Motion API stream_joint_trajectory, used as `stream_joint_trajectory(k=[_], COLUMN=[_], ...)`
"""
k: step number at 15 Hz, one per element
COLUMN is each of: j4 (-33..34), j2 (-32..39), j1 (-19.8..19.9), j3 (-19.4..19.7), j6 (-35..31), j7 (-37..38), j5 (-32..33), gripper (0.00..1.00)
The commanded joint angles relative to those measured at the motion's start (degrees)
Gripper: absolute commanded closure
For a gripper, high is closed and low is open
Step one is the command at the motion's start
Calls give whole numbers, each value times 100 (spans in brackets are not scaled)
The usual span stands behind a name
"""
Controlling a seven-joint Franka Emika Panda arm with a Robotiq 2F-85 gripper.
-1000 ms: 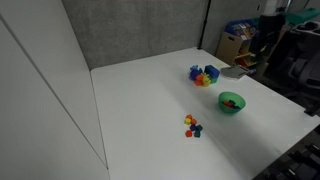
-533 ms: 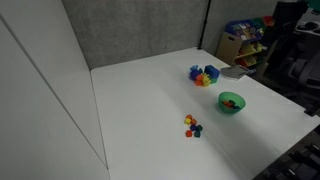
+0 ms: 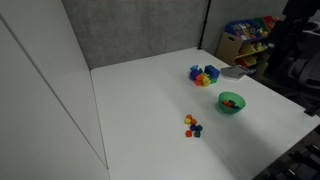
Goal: Lift the blue small cube on the top most left from the table and put it in the green bowl
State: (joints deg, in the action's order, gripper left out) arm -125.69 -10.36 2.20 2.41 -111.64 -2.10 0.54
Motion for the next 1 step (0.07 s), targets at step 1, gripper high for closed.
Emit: stream_joint_trajectory(k=[1], j4=[11], j2=[6], j1=[-1], j3=[3], j6=[15], j7=[-1], j5=[0], gripper=[0])
